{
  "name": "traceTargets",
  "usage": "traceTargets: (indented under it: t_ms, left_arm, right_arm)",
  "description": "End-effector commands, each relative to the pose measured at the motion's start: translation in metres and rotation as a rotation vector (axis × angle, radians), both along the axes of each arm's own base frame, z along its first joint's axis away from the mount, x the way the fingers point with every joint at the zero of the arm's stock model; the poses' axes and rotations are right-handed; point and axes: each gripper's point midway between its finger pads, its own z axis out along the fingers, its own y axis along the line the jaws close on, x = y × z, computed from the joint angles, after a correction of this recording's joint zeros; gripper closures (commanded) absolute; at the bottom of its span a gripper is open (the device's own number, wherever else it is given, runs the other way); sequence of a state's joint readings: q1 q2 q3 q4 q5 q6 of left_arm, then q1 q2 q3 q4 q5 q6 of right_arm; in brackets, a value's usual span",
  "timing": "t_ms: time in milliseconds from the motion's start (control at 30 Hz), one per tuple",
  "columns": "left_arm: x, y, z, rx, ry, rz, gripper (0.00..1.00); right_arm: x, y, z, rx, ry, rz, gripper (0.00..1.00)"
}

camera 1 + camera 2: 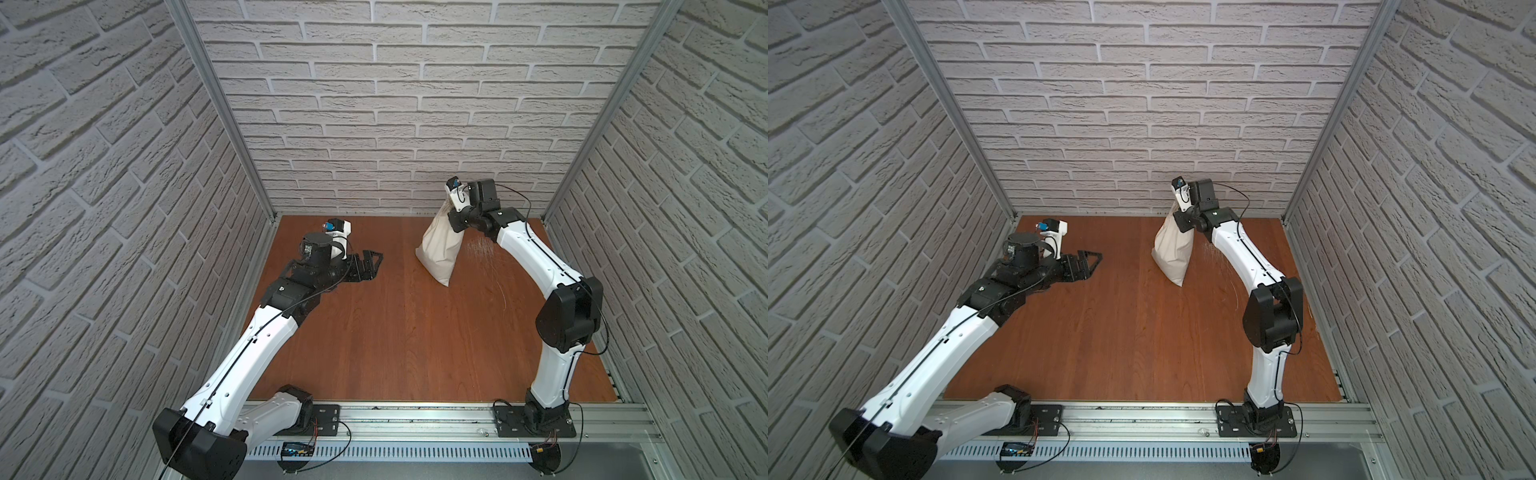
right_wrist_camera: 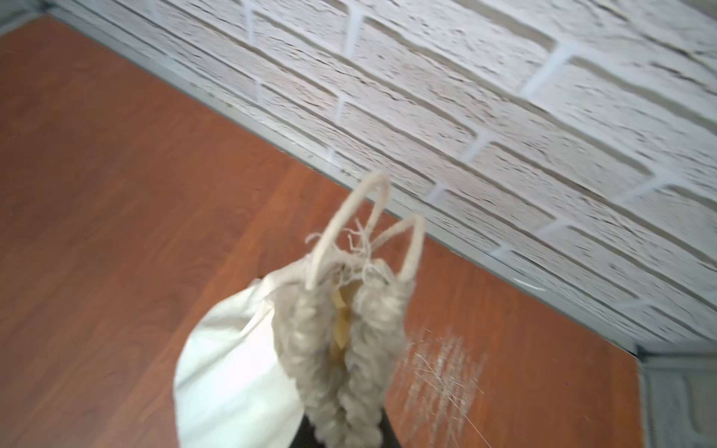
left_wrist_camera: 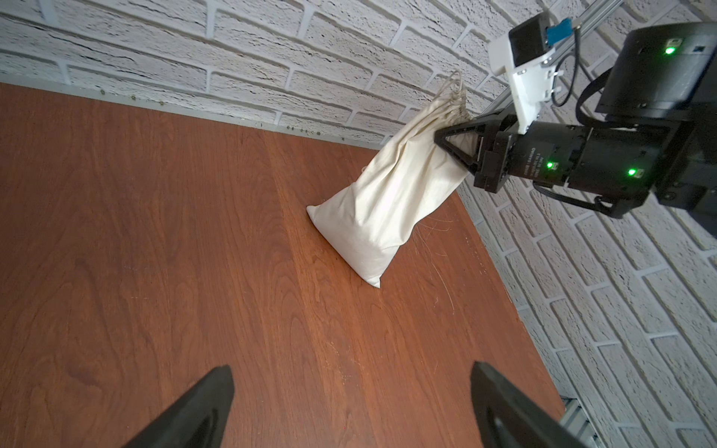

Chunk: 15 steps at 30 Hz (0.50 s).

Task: Close the soil bag
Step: Place the soil bag at the center of the board.

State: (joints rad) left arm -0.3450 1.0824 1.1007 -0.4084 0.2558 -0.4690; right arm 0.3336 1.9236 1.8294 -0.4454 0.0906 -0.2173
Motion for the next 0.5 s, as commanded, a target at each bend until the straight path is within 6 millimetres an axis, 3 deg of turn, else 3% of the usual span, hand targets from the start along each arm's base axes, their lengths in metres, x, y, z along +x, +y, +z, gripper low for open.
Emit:
traceTargets:
  t_ms: [0, 100, 200, 467]
  left_arm:
    - [0.003, -0.001, 0.008, -0.013, -0.051, -0.012, 0.02]
    - [0.004, -0.002, 0.005, -0.02, -0.047, -0.011, 0.02]
    - [0.005, -0.002, 0.003, -0.025, -0.046, -0.009, 0.02]
    - [0.006, -0.004, -0.004, -0.035, -0.026, -0.007, 0.02]
  right_arm:
    - [0.013, -0.049, 0.007, -0.109, -0.086, -0.225, 0.97]
    - [0.01, -0.041, -0.002, -0.081, -0.082, -0.187, 0.97]
    - [0.001, -0.015, -0.013, -0.037, -0.071, -0.099, 0.97]
    - [-0.052, 0.093, -0.077, -0.085, 0.043, 0.205, 0.97]
